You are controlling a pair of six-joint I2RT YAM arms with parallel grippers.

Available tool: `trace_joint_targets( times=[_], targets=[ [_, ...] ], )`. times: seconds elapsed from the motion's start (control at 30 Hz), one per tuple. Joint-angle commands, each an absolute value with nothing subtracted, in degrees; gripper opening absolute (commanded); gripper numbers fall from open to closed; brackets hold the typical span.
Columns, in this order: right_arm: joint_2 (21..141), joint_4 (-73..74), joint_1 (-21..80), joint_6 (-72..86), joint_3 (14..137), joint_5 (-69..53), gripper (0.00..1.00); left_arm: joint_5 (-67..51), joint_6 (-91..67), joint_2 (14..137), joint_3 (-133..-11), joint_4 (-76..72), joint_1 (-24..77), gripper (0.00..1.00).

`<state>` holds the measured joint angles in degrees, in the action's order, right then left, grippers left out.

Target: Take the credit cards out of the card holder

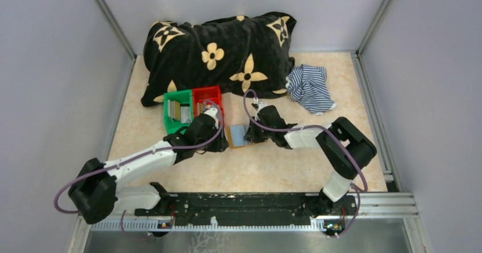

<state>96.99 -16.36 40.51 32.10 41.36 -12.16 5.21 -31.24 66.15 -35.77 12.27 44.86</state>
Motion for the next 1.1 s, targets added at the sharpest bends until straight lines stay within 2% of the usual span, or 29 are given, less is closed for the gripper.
trace_joint_targets(
  times=[0.0, 0.27, 0.67, 1.07],
  targets=[
    [89.9, -14.8, 41.2, 30.8, 43.7, -10.6, 0.0, 0.7, -30.7, 73.9, -39.5, 4.5, 44.9, 0.44],
    [84.7, -11.8, 38.0, 30.6, 40.8, -8.0, 0.0, -0.1, -30.2, 83.8, -40.2, -0.1, 44.8, 0.43],
    [81.6, -8.3, 33.1, 27.5, 37.2, -6.3, 0.0, 0.6, -30.6, 89.1, -37.7, -1.6, 44.8, 0.42],
    [81.1, -8.6, 29.2, 26.8, 33.4, -7.0, 0.0, 1.0, -30.6, 89.3, -37.8, -1.0, 44.7, 0.42]
  ],
)
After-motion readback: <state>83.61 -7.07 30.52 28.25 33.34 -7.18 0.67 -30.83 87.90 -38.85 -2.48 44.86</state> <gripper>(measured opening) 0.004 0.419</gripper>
